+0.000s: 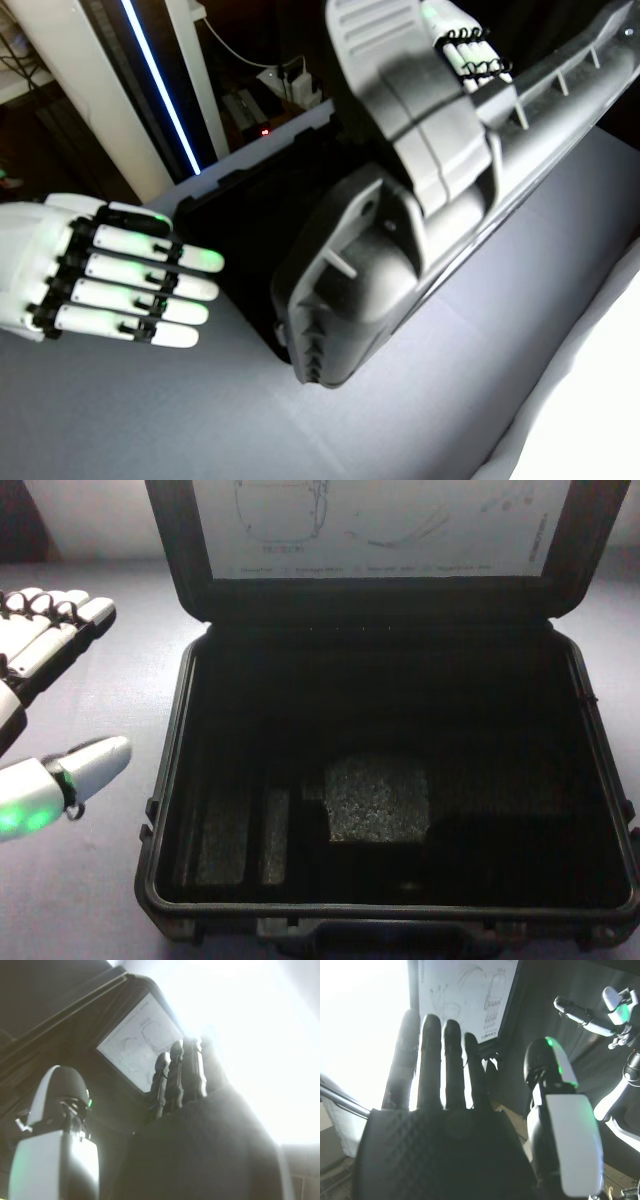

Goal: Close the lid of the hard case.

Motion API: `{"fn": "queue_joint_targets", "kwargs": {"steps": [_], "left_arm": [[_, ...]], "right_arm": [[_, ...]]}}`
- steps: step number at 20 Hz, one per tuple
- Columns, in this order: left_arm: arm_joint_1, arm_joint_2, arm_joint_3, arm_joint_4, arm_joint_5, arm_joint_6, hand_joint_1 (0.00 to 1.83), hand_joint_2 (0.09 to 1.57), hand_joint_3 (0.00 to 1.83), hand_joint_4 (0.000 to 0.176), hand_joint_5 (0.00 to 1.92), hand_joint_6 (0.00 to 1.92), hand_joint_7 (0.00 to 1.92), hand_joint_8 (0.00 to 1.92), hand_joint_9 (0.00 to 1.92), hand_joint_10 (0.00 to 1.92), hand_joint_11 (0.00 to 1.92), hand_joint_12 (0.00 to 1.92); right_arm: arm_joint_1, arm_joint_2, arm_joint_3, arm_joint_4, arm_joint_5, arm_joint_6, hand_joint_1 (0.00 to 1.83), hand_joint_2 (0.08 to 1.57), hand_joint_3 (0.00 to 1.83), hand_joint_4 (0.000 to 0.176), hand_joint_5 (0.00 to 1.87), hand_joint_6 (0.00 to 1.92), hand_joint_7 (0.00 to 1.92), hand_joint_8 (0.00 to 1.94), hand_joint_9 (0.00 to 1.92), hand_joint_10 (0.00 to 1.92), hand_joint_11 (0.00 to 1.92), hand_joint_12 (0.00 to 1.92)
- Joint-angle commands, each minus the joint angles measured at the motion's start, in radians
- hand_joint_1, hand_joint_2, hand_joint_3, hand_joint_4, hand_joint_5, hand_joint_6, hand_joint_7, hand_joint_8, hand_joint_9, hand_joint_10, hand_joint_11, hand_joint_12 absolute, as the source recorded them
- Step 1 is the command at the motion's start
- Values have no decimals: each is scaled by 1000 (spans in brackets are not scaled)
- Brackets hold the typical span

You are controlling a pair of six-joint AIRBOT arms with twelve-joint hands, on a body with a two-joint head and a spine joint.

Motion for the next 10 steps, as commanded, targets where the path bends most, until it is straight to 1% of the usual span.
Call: {"fn": "queue_joint_targets", "kwargs": {"steps": [1, 3, 4, 5, 6, 7, 8, 9, 10], "left_arm": [[-8, 4, 6, 0, -129, 0, 0, 1303, 20, 0, 0, 0, 0, 0, 0, 0, 5, 3], [-1, 5, 11, -11, -119, -7, 0, 1317, 21, 0, 4, 1, 0, 0, 6, 2, 17, 8], [-1, 4, 14, -13, -116, -9, 0, 1315, 18, 0, 10, 4, 0, 0, 13, 5, 31, 14], [-1, 1, 17, -15, -114, -15, 0, 1285, 3, 0, 5, 1, 0, 0, 18, 7, 48, 22], [-1, 1, 17, -15, -114, -15, 0, 1268, 0, 0, 0, 0, 0, 0, 17, 6, 44, 20], [-1, -3, 28, -18, -103, -30, 0, 1267, 0, 0, 0, 0, 0, 0, 16, 4, 42, 19], [-2, -3, 34, -21, -97, -32, 0, 1267, 0, 0, 0, 0, 0, 0, 2, 0, 8, 4], [-12, -5, 49, -33, -78, -33, 0, 1281, 2, 0, 0, 0, 0, 0, 0, 0, 17, 8], [-22, -10, 68, -41, -57, -42, 0, 1291, 7, 0, 0, 0, 0, 0, 0, 0, 24, 11]], "right_arm": [[8, 3, 5, 18, 124, 4, 402, 1257, 3, 0, 193, 1, 187, 1, 178, 3, 72, 251], [8, -2, 15, 22, 85, 8, 424, 1267, 1, 0, 180, 0, 170, 0, 153, 0, 40, 221], [8, -5, 18, 22, 78, 10, 407, 1271, 2, 0, 169, 0, 164, 0, 149, 0, 35, 214], [8, -9, 22, 25, 72, 12, 442, 1257, 0, 8, 170, 1, 133, 0, 115, 0, 29, 208], [8, -9, 22, 25, 72, 12, 416, 1266, 1, 0, 148, 0, 128, 0, 110, 1, 27, 207], [8, -15, 34, 38, 50, 15, 375, 1283, 8, 0, 130, 0, 128, 1, 113, 2, 36, 213], [8, -16, 39, 45, 41, 15, 285, 1283, 6, 0, 60, 0, 74, 0, 61, 0, 6, 176], [8, -18, 49, 63, 25, 15, 196, 1284, 6, 0, 11, 0, 16, 0, 11, 0, 0, 34], [8, -21, 62, 84, 10, 15, 135, 1301, 11, 0, 1, 0, 2, 0, 1, 0, 0, 6]]}}
